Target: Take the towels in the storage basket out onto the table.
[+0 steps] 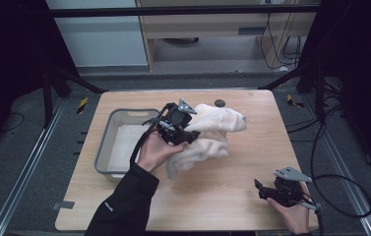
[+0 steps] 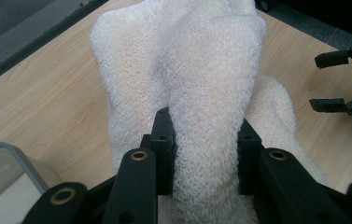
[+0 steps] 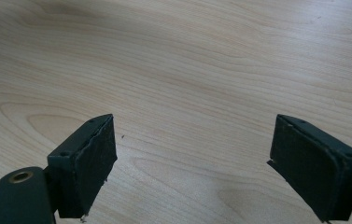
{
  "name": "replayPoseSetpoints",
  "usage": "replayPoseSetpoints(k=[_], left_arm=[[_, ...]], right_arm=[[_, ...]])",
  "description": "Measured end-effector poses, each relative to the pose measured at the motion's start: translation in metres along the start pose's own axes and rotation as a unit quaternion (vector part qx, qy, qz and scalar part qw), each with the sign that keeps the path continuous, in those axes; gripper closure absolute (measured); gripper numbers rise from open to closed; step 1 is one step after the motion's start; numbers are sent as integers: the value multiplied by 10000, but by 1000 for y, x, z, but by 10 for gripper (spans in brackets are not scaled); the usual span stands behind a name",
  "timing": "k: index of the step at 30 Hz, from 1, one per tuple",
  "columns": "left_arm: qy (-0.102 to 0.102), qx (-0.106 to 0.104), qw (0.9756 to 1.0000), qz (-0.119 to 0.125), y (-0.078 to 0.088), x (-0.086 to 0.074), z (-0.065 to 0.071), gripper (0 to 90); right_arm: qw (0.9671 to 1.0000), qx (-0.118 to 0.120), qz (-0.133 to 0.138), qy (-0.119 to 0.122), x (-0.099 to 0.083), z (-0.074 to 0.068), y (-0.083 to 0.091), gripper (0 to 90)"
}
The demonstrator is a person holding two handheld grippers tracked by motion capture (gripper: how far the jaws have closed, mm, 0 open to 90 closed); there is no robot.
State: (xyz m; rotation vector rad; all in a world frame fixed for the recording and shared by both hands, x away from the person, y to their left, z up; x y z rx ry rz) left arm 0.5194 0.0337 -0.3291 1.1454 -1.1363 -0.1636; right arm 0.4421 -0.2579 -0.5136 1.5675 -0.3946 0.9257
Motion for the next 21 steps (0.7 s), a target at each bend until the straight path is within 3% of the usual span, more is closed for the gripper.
replayPoseSetpoints(k=[13,21], left_arm=[[-8,-96,9998,-178,-34,-7,3,684],[-9,-170,9995,-280,-59,-13,7,683]], right_arm=[[10000,-8,-40,45,-1,0,-1,150],[10000,-12,-5,-95,-5,6,-1,156]])
Point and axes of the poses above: each handheld gripper's, and its own axes: y roughly backward along the jaws, x roughly out of its top, z roughly to its right, the point moved 5 cm from there along -y, roughly forward along the jaws, and after that the axes turned 5 degrees about -z, right-handed, at the moved point
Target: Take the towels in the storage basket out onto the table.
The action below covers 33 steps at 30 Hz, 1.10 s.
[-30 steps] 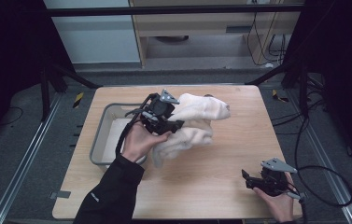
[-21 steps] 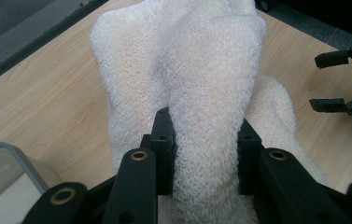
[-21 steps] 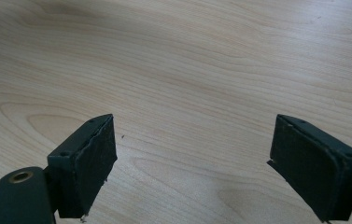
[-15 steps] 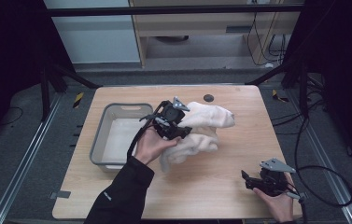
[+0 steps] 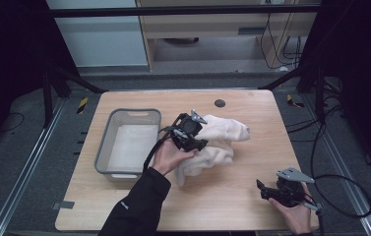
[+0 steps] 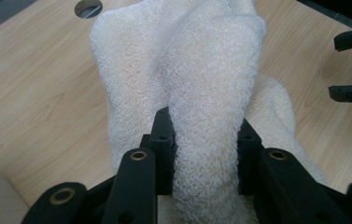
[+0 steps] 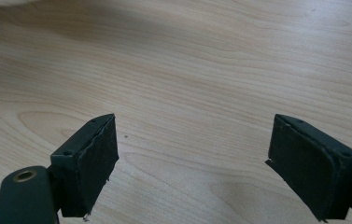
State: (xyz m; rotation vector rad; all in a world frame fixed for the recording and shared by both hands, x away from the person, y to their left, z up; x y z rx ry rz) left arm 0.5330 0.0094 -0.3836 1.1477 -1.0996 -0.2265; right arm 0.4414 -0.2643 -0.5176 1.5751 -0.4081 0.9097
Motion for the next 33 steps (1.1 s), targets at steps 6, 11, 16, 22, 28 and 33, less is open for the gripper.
replayPoseSetpoints(k=[6,11,16,22,28,33], left_arm=[[-38,-47,9999,-120,-15,-6,2,681],[-83,-34,9997,-216,-26,-10,3,678],[-130,-48,9994,-316,-37,-16,4,669],[-92,-51,9990,-440,-50,-23,4,652],[-39,-92,9985,-539,-55,-31,1,606],[-42,-121,9980,-626,-60,-37,0,535]], right_arm=[[10000,12,-45,-36,-1,0,0,155],[10000,-3,-69,-35,-2,1,-1,150],[9999,-5,-111,-42,-2,1,-2,147],[9999,-3,-123,-59,-3,2,-2,145],[9999,-36,-165,-17,-4,2,-3,144],[9999,-33,-158,-1,-4,2,-3,143]])
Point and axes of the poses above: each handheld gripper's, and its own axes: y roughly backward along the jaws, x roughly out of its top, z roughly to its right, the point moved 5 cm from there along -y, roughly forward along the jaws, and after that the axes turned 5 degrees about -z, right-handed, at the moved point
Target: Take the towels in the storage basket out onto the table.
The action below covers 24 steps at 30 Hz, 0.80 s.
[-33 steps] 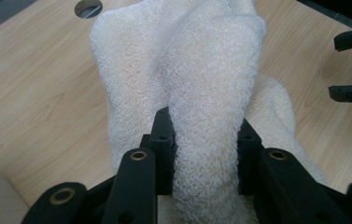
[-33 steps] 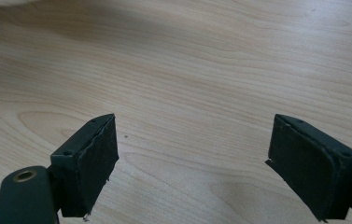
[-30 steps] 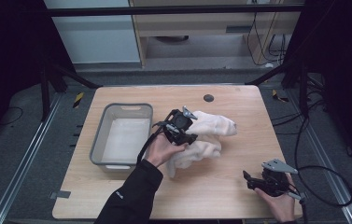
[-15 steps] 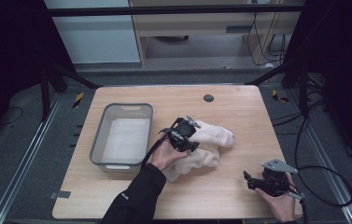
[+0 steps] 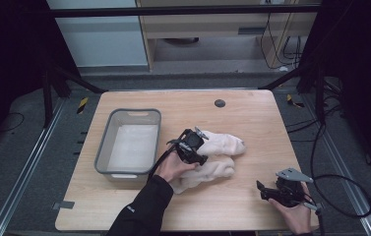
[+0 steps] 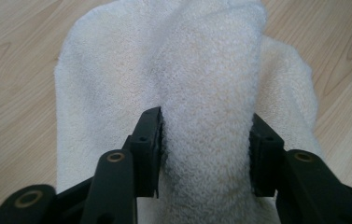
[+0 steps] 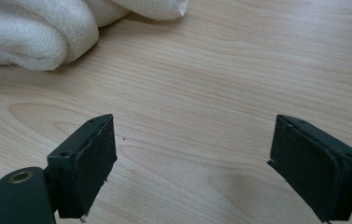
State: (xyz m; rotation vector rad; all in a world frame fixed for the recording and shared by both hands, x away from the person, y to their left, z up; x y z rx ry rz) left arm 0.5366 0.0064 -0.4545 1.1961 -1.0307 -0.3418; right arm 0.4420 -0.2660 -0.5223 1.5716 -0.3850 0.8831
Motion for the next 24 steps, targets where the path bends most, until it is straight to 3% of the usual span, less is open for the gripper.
replayPoseSetpoints(k=[4,10,24], left_arm=[[-25,2,10000,21,1,-1,0,492],[9,-13,9996,284,11,0,0,387],[73,114,9963,848,48,-16,-4,307]], right_arm=[[10000,9,-6,-14,0,0,0,141],[10000,16,-14,-26,0,-1,0,140],[10000,4,1,-24,0,0,0,130]])
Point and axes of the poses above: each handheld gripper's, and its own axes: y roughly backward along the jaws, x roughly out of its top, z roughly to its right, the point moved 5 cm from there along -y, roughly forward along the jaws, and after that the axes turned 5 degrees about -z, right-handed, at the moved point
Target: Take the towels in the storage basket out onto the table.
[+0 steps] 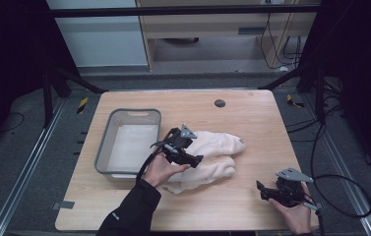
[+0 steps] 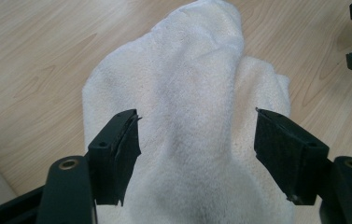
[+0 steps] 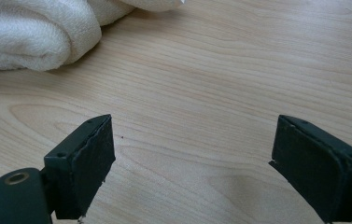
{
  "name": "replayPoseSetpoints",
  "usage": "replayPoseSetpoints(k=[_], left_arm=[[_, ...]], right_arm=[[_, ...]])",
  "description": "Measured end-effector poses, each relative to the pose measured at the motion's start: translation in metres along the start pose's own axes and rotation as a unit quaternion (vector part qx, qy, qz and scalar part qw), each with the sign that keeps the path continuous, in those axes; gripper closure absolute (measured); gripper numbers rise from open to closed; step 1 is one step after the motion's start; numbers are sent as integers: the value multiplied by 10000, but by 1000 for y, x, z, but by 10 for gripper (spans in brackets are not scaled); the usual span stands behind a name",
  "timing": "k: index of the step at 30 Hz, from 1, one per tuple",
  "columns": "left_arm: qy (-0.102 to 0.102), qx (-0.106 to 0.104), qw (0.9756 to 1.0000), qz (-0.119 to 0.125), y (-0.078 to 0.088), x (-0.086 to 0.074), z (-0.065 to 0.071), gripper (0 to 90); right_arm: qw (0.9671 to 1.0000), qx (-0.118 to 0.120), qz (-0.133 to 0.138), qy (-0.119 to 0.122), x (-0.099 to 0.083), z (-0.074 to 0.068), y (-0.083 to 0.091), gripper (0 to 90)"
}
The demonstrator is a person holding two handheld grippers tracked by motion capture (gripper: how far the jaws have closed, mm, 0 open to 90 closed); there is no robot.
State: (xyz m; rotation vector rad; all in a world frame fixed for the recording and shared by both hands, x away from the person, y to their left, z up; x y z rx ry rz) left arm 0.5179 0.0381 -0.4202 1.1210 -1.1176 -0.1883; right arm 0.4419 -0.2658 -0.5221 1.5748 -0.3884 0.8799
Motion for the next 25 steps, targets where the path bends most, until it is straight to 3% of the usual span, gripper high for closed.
replayPoseSetpoints(k=[12,25], left_arm=[[215,127,9987,441,28,-26,-14,300],[487,295,9952,799,57,-76,-33,288]], right_arm=[[10000,16,-10,-36,0,0,0,118],[10000,7,-3,-80,0,0,-1,102]])
Point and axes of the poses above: each handheld gripper's, and its own axes: y roughly backward along the jaws, x roughly out of its top, z roughly to its right, the point moved 5 cm from there along -y, roughly forward along the jaws, and after that the axes turned 5 degrees about -z, right-handed, at the moved point
